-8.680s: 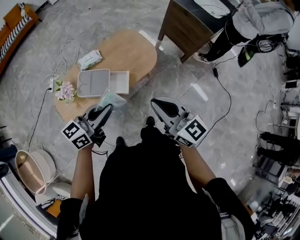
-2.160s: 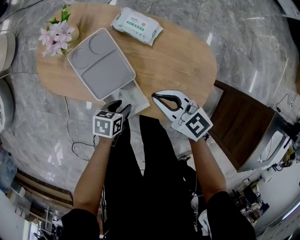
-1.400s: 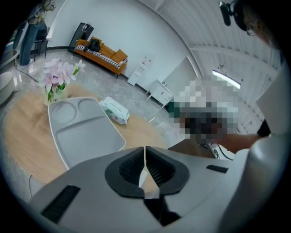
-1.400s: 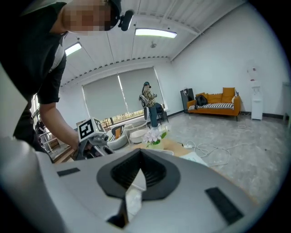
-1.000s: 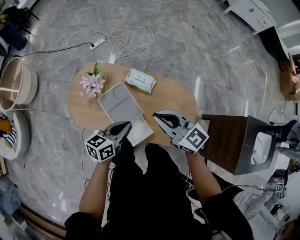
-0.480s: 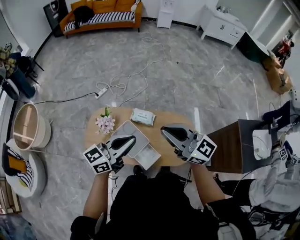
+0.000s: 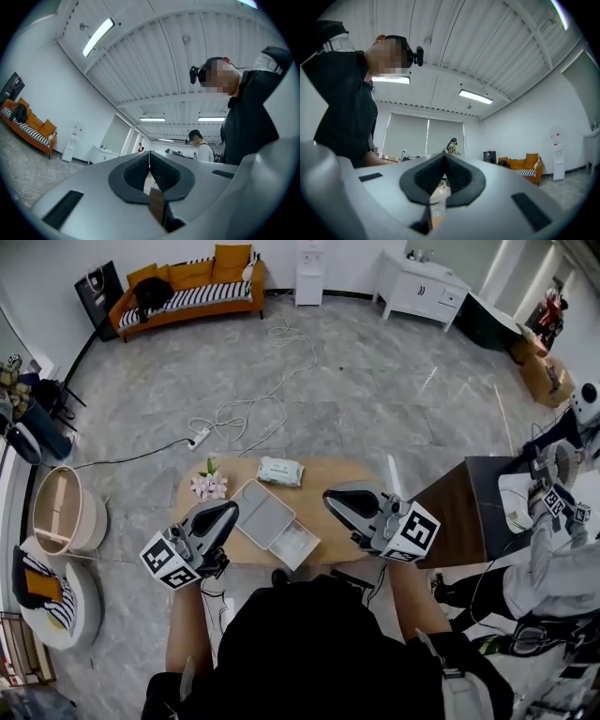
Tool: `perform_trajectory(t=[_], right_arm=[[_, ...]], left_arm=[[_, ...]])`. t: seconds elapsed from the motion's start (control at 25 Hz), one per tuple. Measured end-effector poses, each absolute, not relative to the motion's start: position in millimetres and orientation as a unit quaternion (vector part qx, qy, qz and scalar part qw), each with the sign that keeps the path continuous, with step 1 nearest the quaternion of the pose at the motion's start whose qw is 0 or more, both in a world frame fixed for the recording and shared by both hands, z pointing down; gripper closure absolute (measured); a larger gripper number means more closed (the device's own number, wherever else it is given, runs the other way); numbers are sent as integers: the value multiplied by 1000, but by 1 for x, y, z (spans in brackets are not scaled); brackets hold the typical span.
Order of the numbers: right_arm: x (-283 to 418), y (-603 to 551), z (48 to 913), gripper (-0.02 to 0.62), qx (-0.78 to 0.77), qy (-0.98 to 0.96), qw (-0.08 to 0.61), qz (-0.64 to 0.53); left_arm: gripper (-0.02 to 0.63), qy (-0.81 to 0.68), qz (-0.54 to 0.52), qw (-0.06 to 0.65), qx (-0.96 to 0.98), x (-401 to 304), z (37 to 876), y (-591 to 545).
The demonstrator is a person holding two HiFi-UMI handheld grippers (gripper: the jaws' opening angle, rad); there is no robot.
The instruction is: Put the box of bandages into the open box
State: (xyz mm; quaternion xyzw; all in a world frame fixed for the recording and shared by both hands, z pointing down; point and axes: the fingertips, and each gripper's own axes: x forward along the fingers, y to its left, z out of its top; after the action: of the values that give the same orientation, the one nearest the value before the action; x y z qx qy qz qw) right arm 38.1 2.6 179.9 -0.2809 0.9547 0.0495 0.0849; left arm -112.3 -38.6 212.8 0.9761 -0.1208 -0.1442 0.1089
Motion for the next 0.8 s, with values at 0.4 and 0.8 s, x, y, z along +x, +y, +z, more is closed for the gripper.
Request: perform_trajectory(t=[0.4, 0.8], right_arm=[[47, 103, 182, 584, -269, 958, 97, 28], [45, 187, 248, 584, -271, 954, 104, -78]], left_arm=[[589, -142, -139, 118, 973, -94, 226, 54], [589, -121, -75, 168, 975, -64, 278, 172]])
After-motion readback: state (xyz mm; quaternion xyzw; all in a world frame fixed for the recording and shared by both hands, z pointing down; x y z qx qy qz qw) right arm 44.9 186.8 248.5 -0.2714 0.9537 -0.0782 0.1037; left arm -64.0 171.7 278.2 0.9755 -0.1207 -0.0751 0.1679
